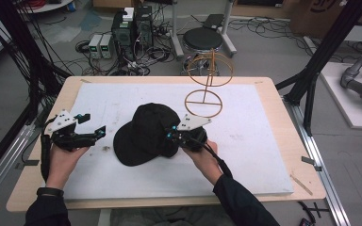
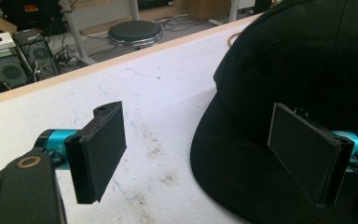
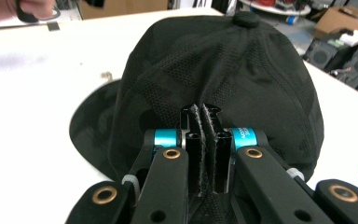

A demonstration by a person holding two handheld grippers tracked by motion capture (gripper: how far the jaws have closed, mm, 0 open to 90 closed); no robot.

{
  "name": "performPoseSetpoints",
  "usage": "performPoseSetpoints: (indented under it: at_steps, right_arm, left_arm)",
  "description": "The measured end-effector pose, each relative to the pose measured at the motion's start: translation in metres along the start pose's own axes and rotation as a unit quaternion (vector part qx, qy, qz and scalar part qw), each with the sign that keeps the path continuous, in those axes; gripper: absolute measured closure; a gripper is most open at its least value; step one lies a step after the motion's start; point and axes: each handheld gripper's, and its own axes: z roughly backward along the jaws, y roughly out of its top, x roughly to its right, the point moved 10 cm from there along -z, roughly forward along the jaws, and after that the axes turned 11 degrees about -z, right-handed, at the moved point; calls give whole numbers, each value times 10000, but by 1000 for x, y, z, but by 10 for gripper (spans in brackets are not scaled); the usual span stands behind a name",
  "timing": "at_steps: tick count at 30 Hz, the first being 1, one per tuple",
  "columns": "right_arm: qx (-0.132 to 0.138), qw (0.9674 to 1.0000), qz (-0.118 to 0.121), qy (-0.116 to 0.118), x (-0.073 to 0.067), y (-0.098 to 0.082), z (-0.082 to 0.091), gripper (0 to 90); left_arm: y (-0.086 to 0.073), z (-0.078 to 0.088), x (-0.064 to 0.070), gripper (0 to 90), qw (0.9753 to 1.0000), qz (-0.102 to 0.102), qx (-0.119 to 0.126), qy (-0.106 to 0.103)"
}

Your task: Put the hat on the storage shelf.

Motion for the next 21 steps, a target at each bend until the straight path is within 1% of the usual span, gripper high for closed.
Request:
performPoseSetpoints:
  at_steps: [1, 2, 4, 5, 6, 7, 8, 10, 11, 21]
  right_arm:
    - [17, 10000, 14, -14, 0, 3, 1, 889]
    - [95, 9999, 97, -11, 0, 12, 4, 890]
    - [172, 9998, 111, -10, 0, 21, 7, 891]
    - [172, 9998, 111, -10, 0, 21, 7, 891]
    - [209, 9997, 124, -16, 0, 26, 9, 891]
    - [258, 9996, 140, -19, 0, 34, 11, 893]
    - [258, 9996, 140, -19, 0, 34, 11, 893]
    - [310, 9993, 212, -18, 0, 42, 14, 893]
    - [322, 9993, 193, -27, 0, 45, 15, 893]
    - [531, 9981, 297, -59, 2, 71, 23, 894]
  left_arm:
    - [0, 0, 0, 188, 10000, -6, 1, 3]
    - [0, 0, 0, 188, 10000, -5, -1, 5]
    - [0, 0, 0, 188, 10000, -6, -9, 1]
    - [0, 0, 0, 188, 10000, -7, -12, 3]
    - [0, 0, 0, 188, 10000, -3, -8, 1]
    - [0, 0, 0, 188, 10000, -3, -3, 5]
    - [0, 0, 0, 188, 10000, -11, -5, 7]
    - [0, 0, 0, 188, 10000, 0, 1, 10]
    - [0, 1, 0, 188, 10000, 0, -4, 6]
    - [0, 1, 0, 188, 10000, -23, 1, -3]
